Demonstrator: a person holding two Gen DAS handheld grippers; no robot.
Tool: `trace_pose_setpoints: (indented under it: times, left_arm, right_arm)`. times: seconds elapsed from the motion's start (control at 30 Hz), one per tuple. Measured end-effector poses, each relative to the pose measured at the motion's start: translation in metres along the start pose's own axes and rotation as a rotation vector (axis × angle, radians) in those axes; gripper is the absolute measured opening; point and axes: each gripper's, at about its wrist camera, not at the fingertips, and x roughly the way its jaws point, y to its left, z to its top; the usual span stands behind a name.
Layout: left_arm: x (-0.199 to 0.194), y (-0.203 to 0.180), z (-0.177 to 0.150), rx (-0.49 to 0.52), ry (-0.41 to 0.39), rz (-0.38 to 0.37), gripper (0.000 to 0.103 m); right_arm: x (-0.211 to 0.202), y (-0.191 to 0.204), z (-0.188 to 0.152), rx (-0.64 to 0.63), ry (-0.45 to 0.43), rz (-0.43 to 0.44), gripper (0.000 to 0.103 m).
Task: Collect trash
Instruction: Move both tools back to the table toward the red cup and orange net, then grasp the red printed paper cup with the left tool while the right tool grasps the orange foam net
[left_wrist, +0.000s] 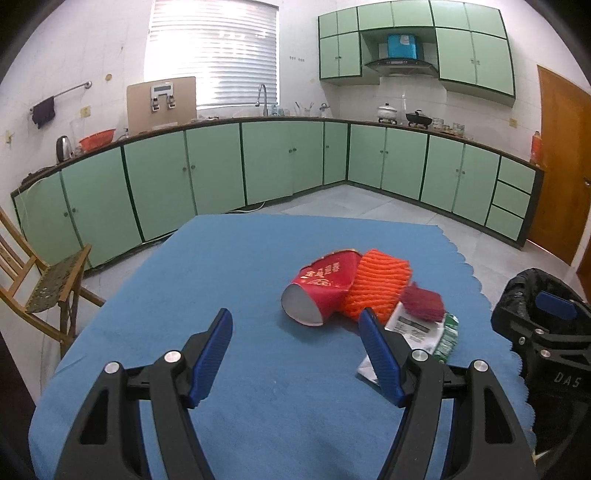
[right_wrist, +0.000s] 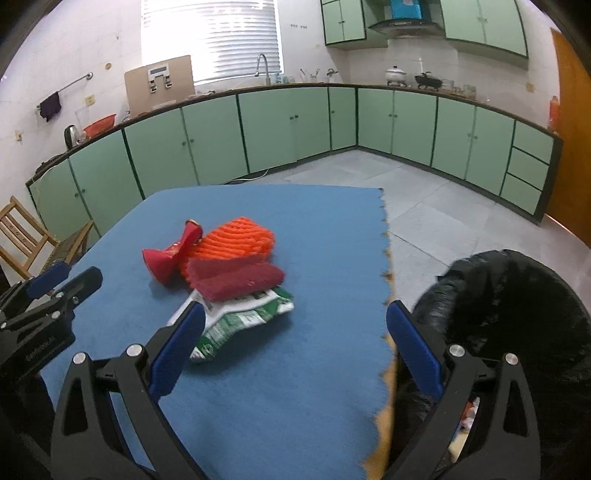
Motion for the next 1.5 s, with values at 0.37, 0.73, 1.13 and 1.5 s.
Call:
trace_pose_setpoints:
  times: [0.37,0.73,1.13,1.5]
  left_arm:
    - [0.032,0.008,0.010,-0.019,0.008,-0.029,0.070]
    - [0.079,0.000,0.015,-0.014,0.072,-0.059,0.070]
    - [0.123,-0.007,0.024,-0.013,0.172,-0.118,0.074]
    - [0.128,0.002,0.022,-0.058,0.190,-0.134,0.065]
  right_arm:
    - [0.032,0.020,0.025,-0.012,-0.002,0.007,0.095]
    - [0.052,0.010,0.028,0.012,0.017,-0.016,0.095]
    - [0.061,0.008,0.030,0.003,0.022,-0.017,0.095]
    - [0.062,0.009,0.033,-0.001,0.019,-0.009,0.095]
